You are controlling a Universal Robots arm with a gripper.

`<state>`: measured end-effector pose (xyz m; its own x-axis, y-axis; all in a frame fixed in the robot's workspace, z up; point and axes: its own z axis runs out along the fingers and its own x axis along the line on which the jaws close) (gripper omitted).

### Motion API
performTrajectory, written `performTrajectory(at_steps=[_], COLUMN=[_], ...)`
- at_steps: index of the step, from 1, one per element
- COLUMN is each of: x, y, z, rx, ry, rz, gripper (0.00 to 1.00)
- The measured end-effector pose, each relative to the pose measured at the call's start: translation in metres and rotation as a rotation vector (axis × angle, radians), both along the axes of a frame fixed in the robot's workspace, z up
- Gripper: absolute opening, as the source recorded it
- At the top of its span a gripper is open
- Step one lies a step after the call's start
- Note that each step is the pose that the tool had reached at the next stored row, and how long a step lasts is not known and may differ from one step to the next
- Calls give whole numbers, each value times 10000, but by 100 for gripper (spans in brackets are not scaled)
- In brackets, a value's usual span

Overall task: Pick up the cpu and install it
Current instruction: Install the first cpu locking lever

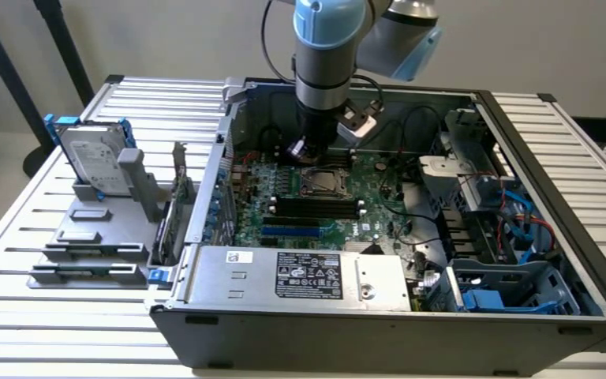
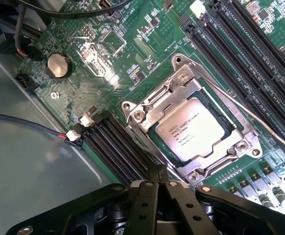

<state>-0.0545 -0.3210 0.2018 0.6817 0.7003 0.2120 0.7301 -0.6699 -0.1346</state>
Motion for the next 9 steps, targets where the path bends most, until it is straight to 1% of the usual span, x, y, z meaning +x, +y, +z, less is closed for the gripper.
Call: performTrajectory(at_steps=[9], x=[10], y=[-8], z=[0], rx=[-12], ry=[2], rz=[0], gripper=[11])
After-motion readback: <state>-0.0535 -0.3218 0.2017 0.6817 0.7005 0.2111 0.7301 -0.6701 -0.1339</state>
